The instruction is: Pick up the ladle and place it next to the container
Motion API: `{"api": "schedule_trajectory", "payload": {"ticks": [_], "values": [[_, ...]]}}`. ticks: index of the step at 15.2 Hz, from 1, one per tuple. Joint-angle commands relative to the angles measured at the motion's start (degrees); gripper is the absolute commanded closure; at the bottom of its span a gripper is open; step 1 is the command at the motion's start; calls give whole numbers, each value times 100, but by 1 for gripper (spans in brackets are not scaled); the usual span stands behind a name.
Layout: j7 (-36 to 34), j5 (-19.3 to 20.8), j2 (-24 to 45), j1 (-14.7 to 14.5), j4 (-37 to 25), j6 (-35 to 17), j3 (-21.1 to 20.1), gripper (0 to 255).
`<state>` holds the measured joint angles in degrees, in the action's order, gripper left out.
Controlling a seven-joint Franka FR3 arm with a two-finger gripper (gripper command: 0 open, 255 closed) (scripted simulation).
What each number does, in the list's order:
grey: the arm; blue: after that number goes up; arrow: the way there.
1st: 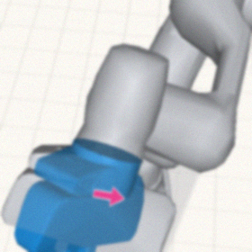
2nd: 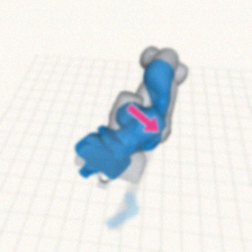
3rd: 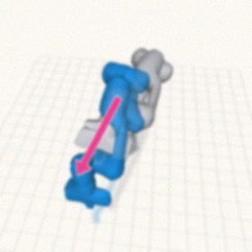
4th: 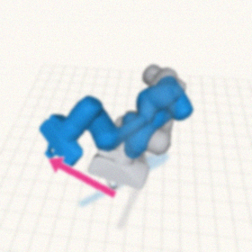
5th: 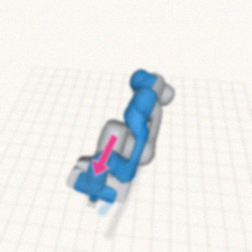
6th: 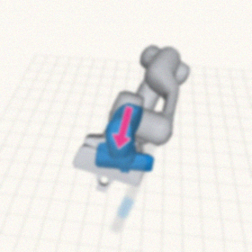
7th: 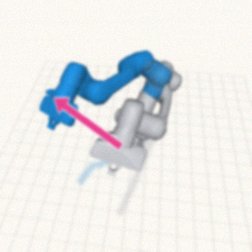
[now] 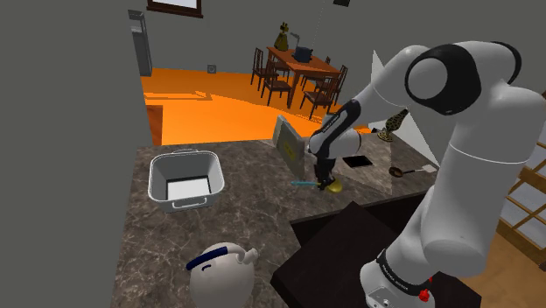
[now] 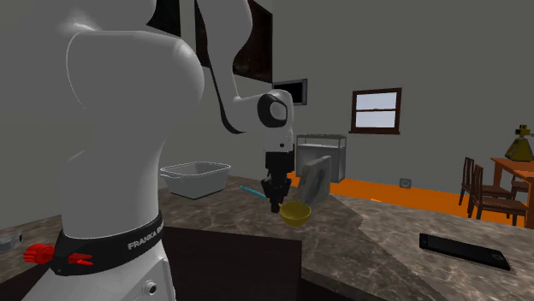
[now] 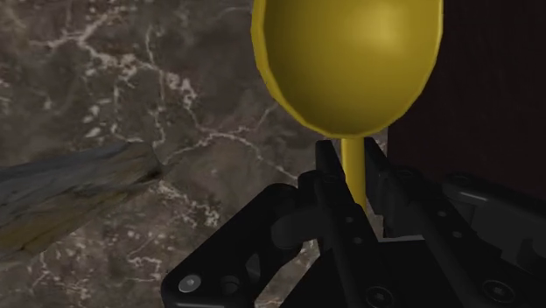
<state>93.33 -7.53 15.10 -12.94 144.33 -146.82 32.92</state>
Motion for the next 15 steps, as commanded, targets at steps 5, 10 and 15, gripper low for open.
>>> {"api": "schedule_trajectory", "payload": {"ticks": [5,10,15], "values": [[-366,566,-582,-191,47,443,303,255],[-662,1006,-1061,-270,28,853,444,255],[-915,1374,-1516,-290,-31,1288,493,255]]}}
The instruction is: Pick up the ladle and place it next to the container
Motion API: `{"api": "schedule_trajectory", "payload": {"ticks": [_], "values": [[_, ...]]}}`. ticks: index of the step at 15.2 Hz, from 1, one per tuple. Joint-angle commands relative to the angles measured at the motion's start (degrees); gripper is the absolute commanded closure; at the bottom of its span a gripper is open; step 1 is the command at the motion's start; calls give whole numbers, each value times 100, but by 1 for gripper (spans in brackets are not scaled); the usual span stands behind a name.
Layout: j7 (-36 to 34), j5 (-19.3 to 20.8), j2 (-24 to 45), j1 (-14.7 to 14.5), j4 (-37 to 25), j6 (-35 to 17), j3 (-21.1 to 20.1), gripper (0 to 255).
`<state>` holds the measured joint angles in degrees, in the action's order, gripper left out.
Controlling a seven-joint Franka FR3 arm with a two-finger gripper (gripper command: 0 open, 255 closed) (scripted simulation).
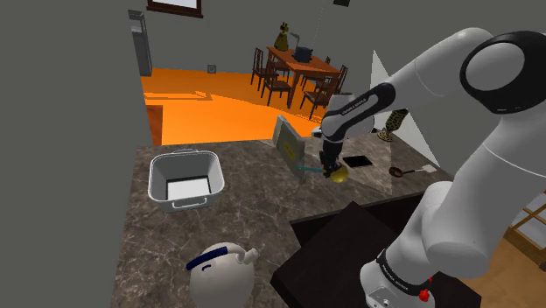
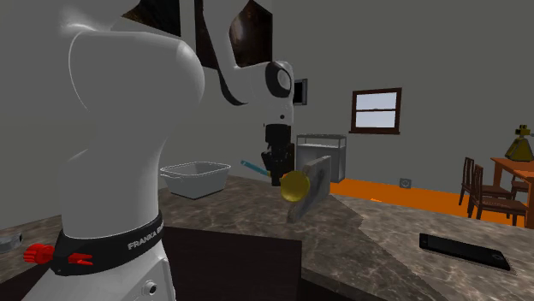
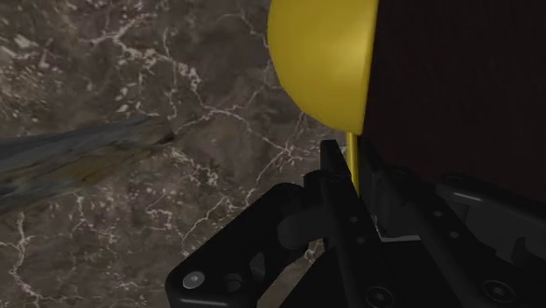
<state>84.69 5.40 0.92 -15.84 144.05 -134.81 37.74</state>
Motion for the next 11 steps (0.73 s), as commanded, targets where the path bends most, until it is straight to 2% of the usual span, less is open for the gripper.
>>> {"api": "schedule_trajectory", "payload": {"ticks": [1,6,11], "values": [[-94,145,-185,2,-20,177,11,255],[-277,404,-584,22,-119,616,-15,255],[-621,-149,-97,-384,-599,721,-380,255]]}}
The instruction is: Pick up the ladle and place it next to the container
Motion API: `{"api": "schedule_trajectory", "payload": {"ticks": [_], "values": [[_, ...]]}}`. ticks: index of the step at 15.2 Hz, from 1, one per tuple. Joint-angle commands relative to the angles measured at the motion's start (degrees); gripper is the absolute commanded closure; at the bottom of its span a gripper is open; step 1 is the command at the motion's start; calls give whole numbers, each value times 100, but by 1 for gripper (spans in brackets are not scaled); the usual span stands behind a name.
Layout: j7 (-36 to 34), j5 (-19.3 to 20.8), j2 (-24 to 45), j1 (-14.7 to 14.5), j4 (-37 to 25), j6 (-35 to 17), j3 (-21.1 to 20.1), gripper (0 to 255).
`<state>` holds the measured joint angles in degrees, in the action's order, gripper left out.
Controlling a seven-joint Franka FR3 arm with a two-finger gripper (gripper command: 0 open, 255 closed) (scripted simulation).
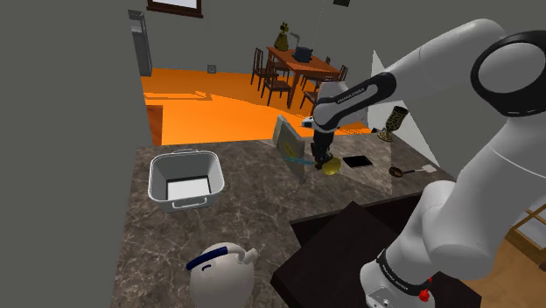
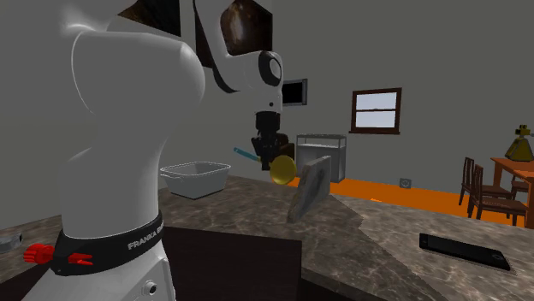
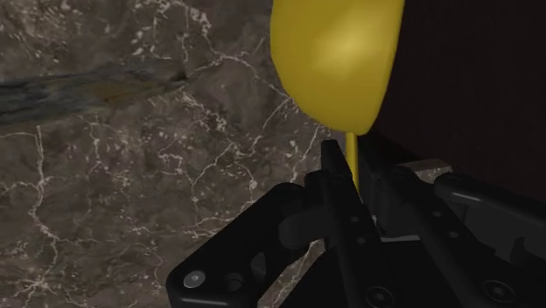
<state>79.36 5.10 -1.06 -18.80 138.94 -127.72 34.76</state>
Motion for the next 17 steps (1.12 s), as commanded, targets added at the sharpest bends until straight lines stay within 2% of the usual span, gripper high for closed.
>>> {"api": "schedule_trajectory", "payload": {"ticks": [1,7,13,17], "values": [[-150,-226,210,-158,-204,40,-152,255],[-497,-812,916,-500,-1035,280,-554,255],[-845,-1277,1715,-717,-2113,643,-915,255],[-768,-1394,1924,-679,-2045,388,-964,255]]}}
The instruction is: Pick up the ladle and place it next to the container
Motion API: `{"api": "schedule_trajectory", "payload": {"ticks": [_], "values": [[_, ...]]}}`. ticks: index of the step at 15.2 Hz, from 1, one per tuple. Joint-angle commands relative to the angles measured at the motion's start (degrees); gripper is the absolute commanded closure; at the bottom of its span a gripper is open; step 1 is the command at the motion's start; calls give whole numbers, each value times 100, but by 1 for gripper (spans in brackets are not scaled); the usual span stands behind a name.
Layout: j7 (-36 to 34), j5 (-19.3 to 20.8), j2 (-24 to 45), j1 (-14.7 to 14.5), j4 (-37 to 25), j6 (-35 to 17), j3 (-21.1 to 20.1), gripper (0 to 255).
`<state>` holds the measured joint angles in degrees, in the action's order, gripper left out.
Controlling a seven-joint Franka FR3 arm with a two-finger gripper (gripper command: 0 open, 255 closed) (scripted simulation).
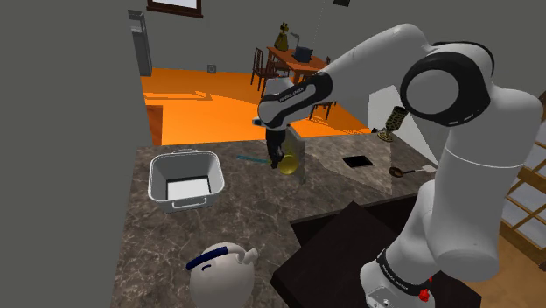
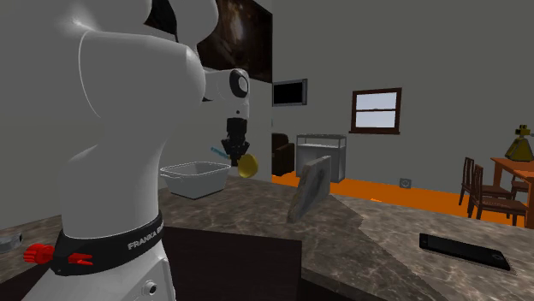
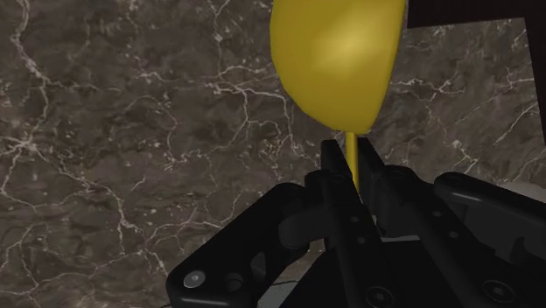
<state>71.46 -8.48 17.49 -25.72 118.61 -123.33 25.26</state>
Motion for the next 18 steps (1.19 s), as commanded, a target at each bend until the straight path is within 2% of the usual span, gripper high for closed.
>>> {"api": "schedule_trajectory", "payload": {"ticks": [1,18], "values": [[41,-67,122,23,3,-113,-27,255],[396,-624,1150,259,43,-1100,-346,255]]}}
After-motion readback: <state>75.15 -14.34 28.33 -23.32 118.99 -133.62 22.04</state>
